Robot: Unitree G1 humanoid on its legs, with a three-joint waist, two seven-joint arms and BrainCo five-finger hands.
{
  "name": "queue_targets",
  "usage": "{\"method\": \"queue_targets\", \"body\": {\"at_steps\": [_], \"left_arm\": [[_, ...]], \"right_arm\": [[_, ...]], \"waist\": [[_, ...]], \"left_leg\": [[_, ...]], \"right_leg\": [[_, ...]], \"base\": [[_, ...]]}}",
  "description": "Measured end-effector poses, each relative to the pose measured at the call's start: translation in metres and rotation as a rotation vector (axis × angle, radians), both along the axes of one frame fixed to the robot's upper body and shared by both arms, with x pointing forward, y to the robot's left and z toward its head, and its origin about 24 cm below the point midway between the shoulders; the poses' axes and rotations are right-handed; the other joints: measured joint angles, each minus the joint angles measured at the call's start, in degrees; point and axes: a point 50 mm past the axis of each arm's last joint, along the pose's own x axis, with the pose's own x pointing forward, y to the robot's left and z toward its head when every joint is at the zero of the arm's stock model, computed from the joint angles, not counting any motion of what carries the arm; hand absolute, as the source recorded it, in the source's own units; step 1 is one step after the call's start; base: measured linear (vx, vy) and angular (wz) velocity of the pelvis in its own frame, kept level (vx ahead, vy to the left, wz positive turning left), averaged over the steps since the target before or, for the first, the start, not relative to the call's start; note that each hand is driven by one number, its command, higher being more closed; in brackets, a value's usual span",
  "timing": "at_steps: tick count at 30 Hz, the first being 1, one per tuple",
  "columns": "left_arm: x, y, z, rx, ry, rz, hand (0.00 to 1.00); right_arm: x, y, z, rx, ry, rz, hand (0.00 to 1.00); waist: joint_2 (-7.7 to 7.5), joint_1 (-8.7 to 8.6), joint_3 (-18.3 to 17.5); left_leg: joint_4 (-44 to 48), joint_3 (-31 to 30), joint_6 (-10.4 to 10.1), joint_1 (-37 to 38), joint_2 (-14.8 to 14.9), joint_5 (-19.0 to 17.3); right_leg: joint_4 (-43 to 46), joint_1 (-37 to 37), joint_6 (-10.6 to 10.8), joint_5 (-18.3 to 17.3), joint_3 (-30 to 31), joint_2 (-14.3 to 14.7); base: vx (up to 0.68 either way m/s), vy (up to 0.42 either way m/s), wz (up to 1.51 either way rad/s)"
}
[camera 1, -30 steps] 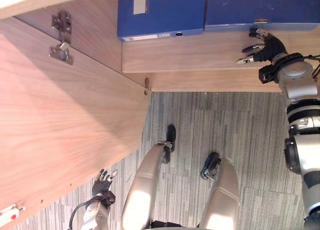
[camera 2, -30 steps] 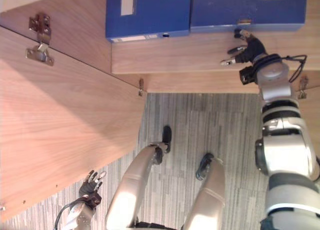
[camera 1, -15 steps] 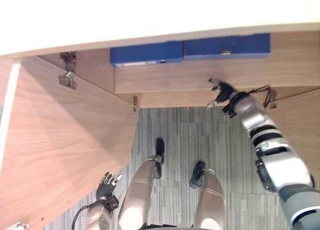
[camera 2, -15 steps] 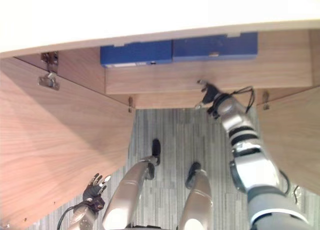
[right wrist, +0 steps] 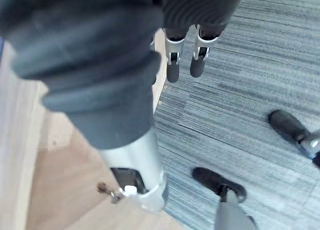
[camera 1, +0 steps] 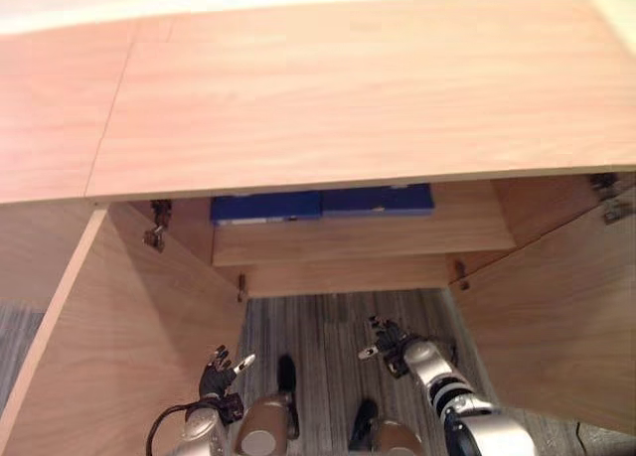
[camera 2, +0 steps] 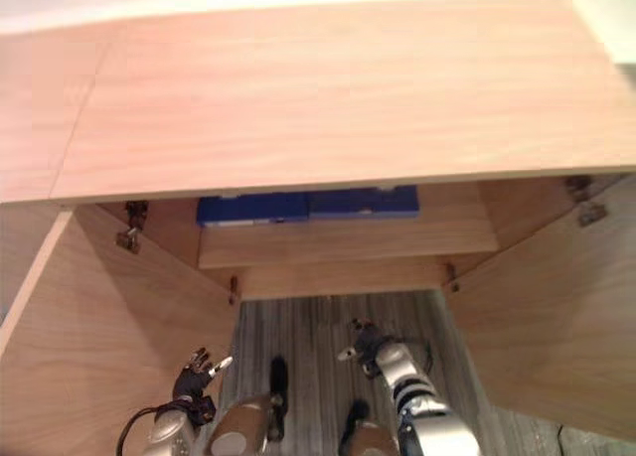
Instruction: Walk over to the cabinet, pick up the folder, carry it to the office cabinet, place the folder inside the office cabinet, then close the office cabinet door
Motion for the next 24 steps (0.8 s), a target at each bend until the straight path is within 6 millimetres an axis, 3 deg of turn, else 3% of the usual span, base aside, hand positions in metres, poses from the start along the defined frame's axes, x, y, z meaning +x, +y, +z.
{"method": "queue_targets", "body": {"at_steps": [2, 7, 8, 11, 14, 20, 24], "left_arm": [[-0.012, -0.002, -0.010, 0.008, 0.074, 0.014, 0.00], [-0.031, 0.004, -0.022, 0.033, 0.181, 0.113, 0.00], [-0.032, 0.005, -0.022, 0.035, 0.188, 0.126, 0.00], [-0.038, 0.006, -0.026, 0.030, 0.214, 0.145, 0.00], [-0.043, 0.006, -0.029, 0.026, 0.236, 0.139, 0.00], [-0.047, 0.001, -0.035, 0.037, 0.304, 0.040, 0.00], [-0.043, -0.001, -0.035, 0.045, 0.302, 0.005, 0.00]], "right_arm": [[-0.020, 0.004, -0.012, 0.066, 0.037, -0.112, 0.00], [-0.103, -0.002, -0.048, 0.251, 0.221, -0.593, 0.00], [-0.104, -0.005, -0.048, 0.261, 0.211, -0.639, 0.00], [-0.116, -0.016, -0.051, 0.293, 0.202, -0.792, 0.00], [-0.123, -0.018, -0.053, 0.294, 0.220, -0.842, 0.00], [-0.125, -0.021, -0.053, 0.314, 0.209, -0.939, 0.00], [-0.126, -0.021, -0.054, 0.304, 0.212, -0.941, 0.00]], "waist": [[-0.34, -0.08, -1.26], [-0.65, -1.36, -3.29], [-0.70, -1.06, -3.30], [-0.77, -2.40, -4.60], [-0.63, -2.15, -6.80], [-0.73, -2.91, -8.42], [-0.88, -2.94, -8.39]], "left_leg": [[-0.99, 1.35, -0.10, 2.43, 0.49, -0.04], [-0.47, 5.98, -0.30, 7.75, 2.39, -1.74], [1.04, 6.47, -0.35, 7.68, 2.81, -2.59], [8.19, 3.58, -0.46, 5.54, 3.67, -6.83], [8.55, 6.53, -0.16, 5.80, 3.92, -8.25], [-4.23, 10.56, 0.84, 12.06, -1.37, -4.20], [-6.22, 13.38, 1.59, 14.16, -2.45, -3.89]], "right_leg": [[-1.67, 1.87, -0.05, 0.85, 1.07, 0.78], [-5.96, 5.76, -0.76, 3.24, 6.11, 2.91], [-6.17, 5.75, -0.96, 3.57, 7.17, 3.19], [-6.58, 6.11, -1.21, 4.03, 9.16, 3.99], [-8.25, 5.73, -0.59, 5.65, 12.49, 3.83], [-11.67, 4.60, 0.24, 8.31, 18.00, 2.00], [-11.70, 4.56, 0.52, 8.91, 18.95, 1.47]], "base": [[0.00, -0.019, -0.43], [-0.05, -0.011, -0.51], [-0.07, 0.008, -0.76], [-0.08, 0.023, -0.33], [-0.03, 0.088, -0.42], [0.01, 0.142, -0.54], [0.08, 0.102, -0.35]]}}
